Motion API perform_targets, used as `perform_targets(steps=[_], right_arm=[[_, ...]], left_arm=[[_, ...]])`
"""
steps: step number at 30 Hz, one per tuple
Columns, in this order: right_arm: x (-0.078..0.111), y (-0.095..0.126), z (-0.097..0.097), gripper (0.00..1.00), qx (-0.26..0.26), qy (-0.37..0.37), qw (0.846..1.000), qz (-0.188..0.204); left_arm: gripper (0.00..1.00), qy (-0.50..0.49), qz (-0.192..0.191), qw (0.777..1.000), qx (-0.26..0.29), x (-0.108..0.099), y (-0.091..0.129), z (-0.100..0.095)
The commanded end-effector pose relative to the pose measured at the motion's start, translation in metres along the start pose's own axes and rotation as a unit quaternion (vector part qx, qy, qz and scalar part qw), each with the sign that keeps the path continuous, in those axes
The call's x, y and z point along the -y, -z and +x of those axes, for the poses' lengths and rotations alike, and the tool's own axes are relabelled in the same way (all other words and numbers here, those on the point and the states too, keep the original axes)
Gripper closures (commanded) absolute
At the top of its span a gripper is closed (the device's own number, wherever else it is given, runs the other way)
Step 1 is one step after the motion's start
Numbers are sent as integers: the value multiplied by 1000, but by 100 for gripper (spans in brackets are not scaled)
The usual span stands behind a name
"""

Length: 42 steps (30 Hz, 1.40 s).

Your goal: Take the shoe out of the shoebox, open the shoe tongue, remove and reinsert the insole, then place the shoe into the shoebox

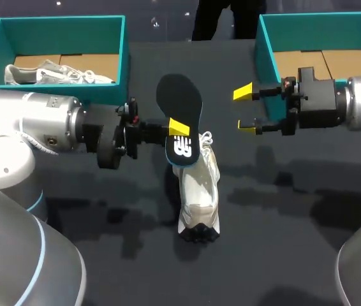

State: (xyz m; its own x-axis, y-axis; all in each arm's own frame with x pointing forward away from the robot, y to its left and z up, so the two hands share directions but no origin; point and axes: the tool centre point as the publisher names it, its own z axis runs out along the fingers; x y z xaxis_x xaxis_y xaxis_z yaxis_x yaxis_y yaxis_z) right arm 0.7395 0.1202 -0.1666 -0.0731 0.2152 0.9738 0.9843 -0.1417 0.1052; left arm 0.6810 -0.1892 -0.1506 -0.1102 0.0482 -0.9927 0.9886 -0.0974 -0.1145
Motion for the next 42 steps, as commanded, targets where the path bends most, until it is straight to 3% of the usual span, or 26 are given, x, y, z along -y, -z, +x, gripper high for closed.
perform_targets(steps=[1, 11, 25, 37, 42], right_arm=[[1, -11, 2, 0, -2, 2, 1000, 6], [6, -32, 4, 0, -12, -1, 999, 53], [6, -35, 5, 0, -21, 1, 998, 55], [9, -54, 5, 0, -38, -10, 997, 70], [10, -61, 8, 18, -37, -15, 996, 76]], left_arm=[[100, -8, 4, 1000, 4, -7, -5, 7], [100, -24, 4, 1000, 4, -20, -15, 13], [100, -20, 7, 1000, 2, -21, -20, 13], [100, -34, 8, 999, 6, -43, -43, 13], [100, -48, 4, 999, 0, -48, -49, 16]])
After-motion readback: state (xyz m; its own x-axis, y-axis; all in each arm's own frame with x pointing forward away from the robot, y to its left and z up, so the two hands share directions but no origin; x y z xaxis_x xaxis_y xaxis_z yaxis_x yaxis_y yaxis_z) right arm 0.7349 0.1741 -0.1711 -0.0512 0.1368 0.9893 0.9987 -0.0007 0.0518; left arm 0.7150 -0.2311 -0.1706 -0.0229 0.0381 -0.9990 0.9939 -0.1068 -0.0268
